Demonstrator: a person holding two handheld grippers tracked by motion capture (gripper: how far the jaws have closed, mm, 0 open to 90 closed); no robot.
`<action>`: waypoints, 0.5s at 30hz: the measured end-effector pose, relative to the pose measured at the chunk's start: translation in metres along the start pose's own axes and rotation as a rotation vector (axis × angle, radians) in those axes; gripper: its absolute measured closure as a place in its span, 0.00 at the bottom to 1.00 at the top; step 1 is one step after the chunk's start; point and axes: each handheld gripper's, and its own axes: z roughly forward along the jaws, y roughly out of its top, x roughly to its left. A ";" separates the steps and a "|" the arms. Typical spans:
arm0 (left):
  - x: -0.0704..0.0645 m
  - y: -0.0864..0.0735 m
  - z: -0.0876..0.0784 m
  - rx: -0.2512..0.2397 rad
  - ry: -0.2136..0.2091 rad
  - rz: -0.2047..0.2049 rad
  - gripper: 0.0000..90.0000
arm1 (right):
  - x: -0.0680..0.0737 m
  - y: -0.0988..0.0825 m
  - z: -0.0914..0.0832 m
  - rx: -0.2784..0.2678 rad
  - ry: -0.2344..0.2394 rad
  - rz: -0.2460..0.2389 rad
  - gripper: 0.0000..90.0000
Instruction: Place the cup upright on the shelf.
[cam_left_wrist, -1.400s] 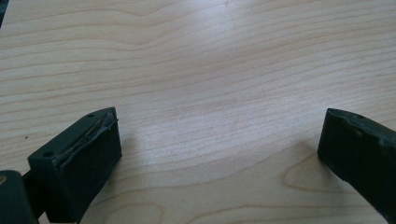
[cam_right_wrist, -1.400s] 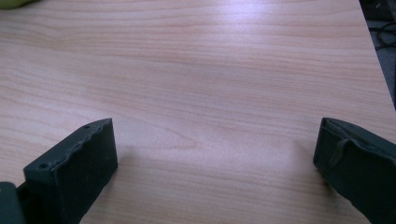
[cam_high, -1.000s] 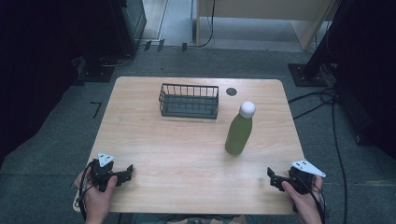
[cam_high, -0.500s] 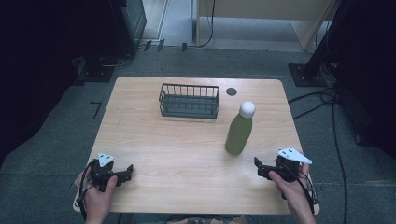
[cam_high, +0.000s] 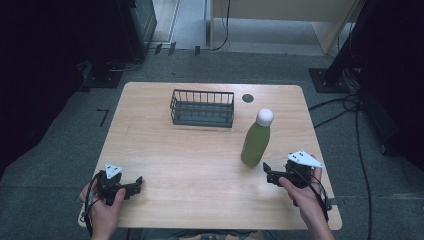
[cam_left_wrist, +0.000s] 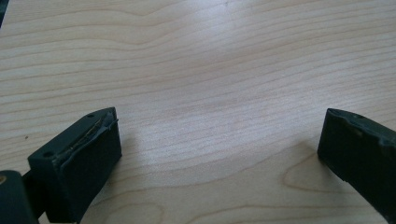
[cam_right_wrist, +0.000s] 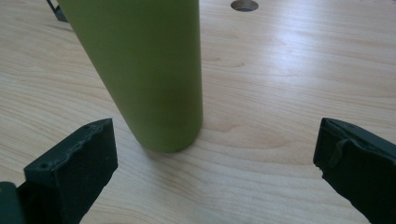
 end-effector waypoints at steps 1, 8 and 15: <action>0.000 0.000 0.000 0.000 0.000 0.000 0.00 | 0.001 0.001 0.000 -0.001 0.002 -0.004 0.00; 0.000 0.000 0.000 0.000 0.000 0.000 0.00 | 0.008 0.008 0.003 -0.009 0.014 -0.013 0.00; 0.000 0.000 0.000 0.000 0.000 0.000 0.00 | 0.015 0.015 0.008 -0.021 0.026 -0.017 0.00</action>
